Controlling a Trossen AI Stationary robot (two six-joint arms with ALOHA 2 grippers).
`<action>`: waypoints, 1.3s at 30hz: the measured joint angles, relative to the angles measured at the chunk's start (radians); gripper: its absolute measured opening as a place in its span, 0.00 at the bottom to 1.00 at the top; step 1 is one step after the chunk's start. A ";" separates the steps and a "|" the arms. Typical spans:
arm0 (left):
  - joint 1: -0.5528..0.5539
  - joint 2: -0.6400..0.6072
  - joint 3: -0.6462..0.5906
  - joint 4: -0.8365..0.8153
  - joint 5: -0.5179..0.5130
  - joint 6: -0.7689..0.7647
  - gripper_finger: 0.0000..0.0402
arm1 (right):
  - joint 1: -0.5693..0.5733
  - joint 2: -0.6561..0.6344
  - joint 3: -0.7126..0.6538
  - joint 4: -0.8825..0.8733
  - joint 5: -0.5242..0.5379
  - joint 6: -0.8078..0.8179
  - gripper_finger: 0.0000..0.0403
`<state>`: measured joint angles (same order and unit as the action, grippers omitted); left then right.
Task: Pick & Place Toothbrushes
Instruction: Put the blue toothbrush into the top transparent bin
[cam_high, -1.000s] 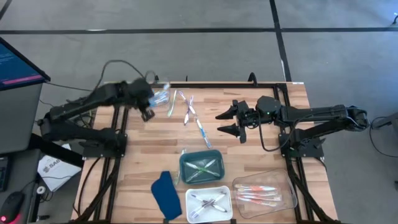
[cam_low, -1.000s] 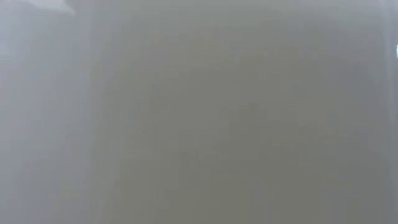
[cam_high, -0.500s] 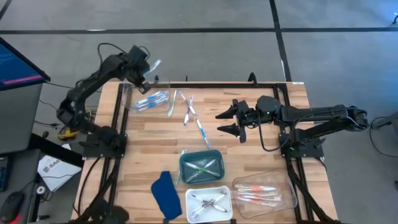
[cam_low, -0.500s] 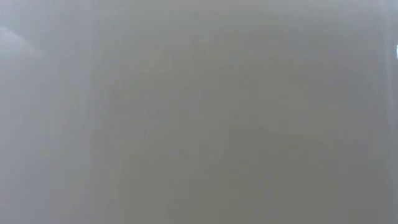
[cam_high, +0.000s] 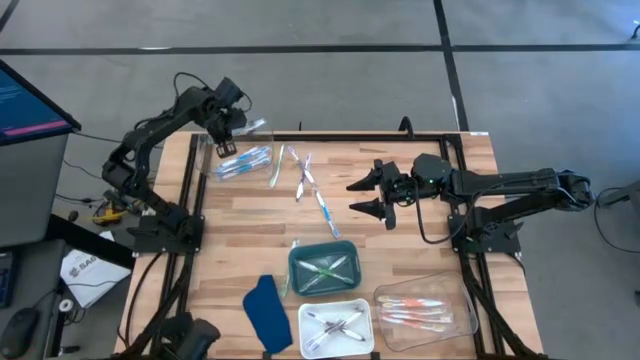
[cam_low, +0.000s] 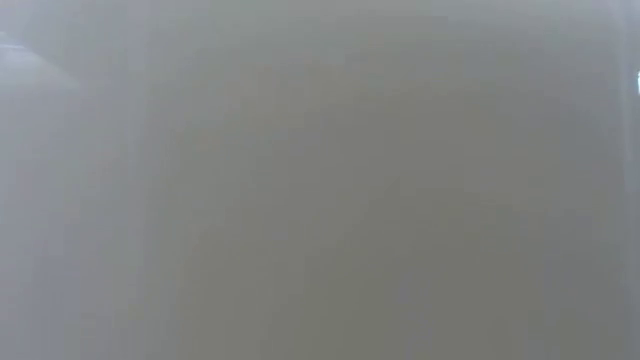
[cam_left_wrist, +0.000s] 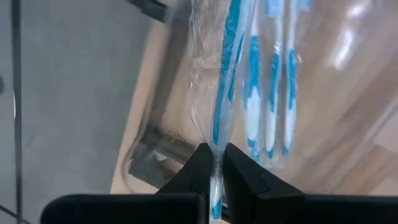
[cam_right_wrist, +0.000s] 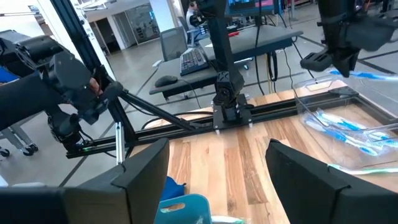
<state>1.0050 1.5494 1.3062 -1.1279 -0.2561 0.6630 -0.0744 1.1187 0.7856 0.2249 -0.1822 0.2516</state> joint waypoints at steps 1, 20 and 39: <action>-0.005 0.000 -0.012 0.000 -0.003 0.012 0.03 | 0.000 0.000 0.000 0.000 0.000 0.000 0.65; -0.062 0.001 -0.289 0.146 -0.136 0.029 0.04 | 0.000 0.000 0.000 0.000 0.000 0.001 0.65; -0.119 0.160 -0.319 0.212 -0.088 0.003 0.04 | 0.000 0.000 0.000 0.000 0.000 0.001 0.65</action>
<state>0.8856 1.7093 0.9874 -0.9160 -0.3439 0.6658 -0.0742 1.1187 0.7856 0.2253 -0.1818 0.2527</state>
